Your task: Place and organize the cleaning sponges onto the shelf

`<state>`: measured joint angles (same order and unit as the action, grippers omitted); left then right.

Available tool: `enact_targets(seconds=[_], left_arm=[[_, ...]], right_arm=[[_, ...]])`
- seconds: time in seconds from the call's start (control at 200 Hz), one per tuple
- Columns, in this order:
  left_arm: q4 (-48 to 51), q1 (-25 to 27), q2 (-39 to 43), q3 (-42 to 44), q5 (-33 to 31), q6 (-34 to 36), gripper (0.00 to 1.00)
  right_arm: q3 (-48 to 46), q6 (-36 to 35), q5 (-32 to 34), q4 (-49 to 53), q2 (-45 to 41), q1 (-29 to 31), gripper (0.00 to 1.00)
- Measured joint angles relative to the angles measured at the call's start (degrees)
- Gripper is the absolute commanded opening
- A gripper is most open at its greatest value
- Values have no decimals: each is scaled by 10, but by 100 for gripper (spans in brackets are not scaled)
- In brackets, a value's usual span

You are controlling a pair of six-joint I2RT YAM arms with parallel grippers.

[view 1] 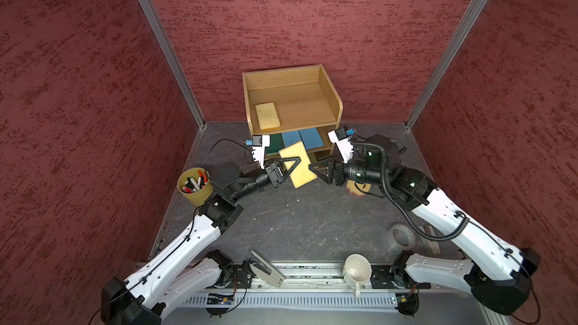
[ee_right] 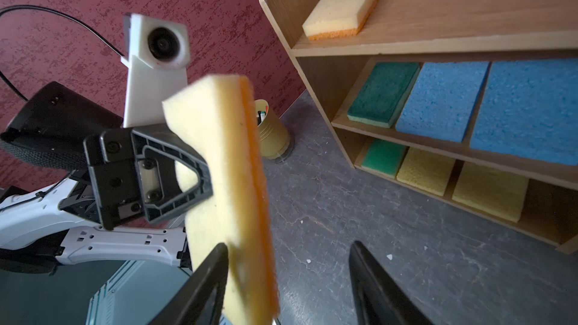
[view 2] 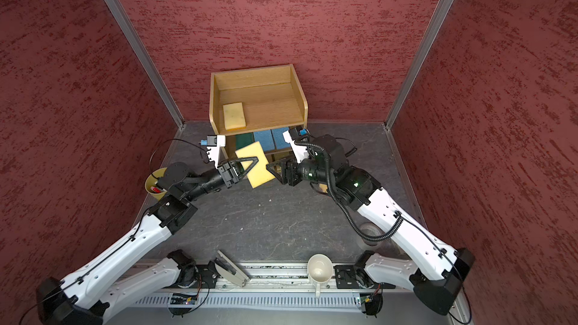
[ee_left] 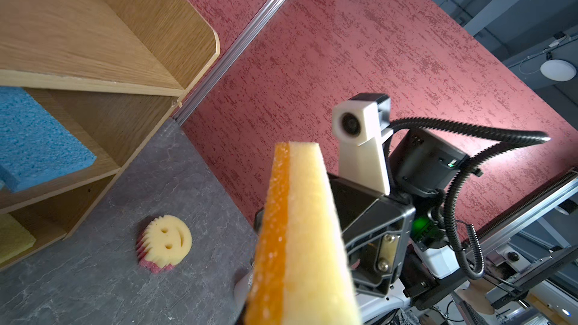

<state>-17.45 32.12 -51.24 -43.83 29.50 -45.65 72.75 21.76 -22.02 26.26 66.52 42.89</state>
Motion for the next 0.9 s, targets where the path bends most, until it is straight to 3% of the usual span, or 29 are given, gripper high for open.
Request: enact_targets(seconds=[0.21, 0.531, 0.631, 0.736, 0.802, 0.857, 0.902], left_arm=[[9, -13, 8, 0, 0, -7, 12], [5, -20, 6, -3, 1, -23, 12], [3, -20, 6, -3, 2, -27, 15], [-1, -20, 6, -3, 2, -34, 30], [-2, -23, 7, -3, 0, -36, 44], [-1, -27, 11, -3, -1, -31, 65], [5, -31, 18, -3, -2, -33, 75]], right_arm=[[-56, 34, -82, -76, -5, -4, 60], [-86, 84, -168, -168, -9, -7, 30], [-97, 92, -173, -185, -14, -11, 15], [-99, 105, -175, -195, -14, -16, 0], [-99, 109, -177, -200, -14, -21, 0], [-98, 115, -179, -210, -12, -24, 0], [-97, 120, -181, -217, -10, -29, 0]])
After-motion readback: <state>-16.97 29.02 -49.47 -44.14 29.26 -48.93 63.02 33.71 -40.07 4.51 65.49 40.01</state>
